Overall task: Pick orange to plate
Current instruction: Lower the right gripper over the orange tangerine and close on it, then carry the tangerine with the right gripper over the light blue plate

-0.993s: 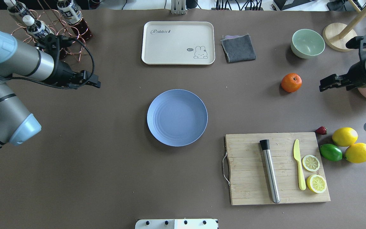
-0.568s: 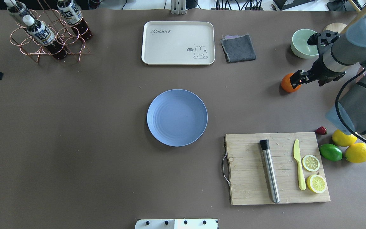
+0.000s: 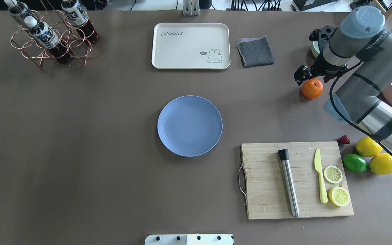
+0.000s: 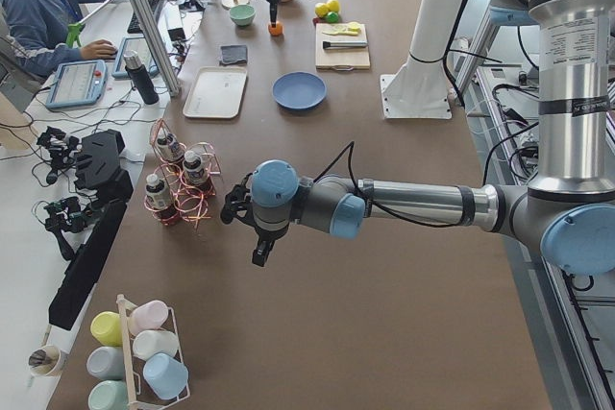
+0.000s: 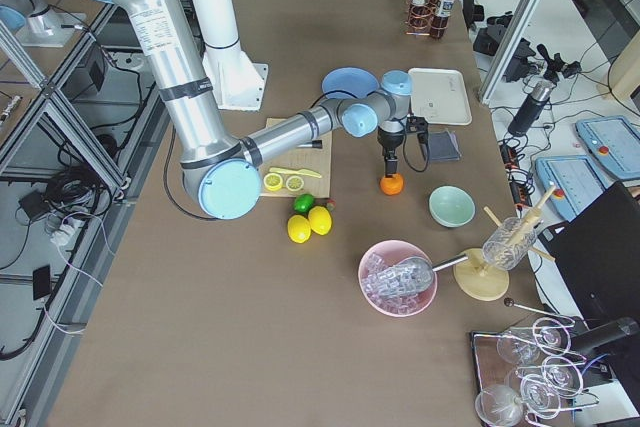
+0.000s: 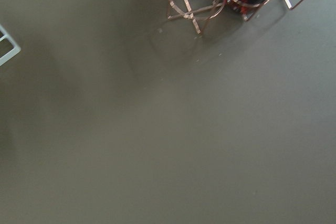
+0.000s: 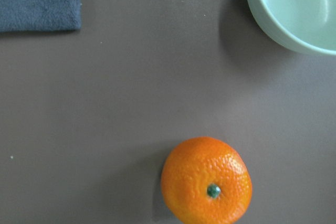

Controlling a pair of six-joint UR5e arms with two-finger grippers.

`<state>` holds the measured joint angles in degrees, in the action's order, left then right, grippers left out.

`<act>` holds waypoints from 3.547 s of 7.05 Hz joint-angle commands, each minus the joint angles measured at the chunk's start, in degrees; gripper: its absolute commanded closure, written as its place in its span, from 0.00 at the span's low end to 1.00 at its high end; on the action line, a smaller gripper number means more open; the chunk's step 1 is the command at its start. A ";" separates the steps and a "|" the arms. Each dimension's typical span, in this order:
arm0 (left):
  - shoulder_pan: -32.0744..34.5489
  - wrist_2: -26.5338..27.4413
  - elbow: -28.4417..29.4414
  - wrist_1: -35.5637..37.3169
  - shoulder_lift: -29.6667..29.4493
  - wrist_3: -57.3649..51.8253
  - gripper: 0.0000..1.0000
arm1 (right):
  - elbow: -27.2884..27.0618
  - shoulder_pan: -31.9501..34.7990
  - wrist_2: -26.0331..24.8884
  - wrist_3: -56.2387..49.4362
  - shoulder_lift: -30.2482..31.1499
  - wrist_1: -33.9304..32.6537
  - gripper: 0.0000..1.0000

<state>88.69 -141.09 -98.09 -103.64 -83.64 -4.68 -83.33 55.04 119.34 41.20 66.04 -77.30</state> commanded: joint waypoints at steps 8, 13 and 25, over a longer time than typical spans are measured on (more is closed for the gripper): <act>0.96 -0.41 0.35 -7.69 4.09 -1.04 0.01 | 4.05 -0.02 2.12 0.11 0.49 4.79 0.00; 0.96 -0.41 0.26 -7.80 4.72 -1.12 0.01 | 4.49 -1.07 1.68 0.46 0.58 4.88 0.00; 0.87 -0.50 0.26 -7.80 4.72 -1.04 0.01 | 1.84 -23.89 -12.79 44.82 -24.98 -9.26 1.00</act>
<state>89.60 -141.56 -97.84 -111.44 -78.92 -5.74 -82.27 35.79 110.62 80.42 44.31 -84.33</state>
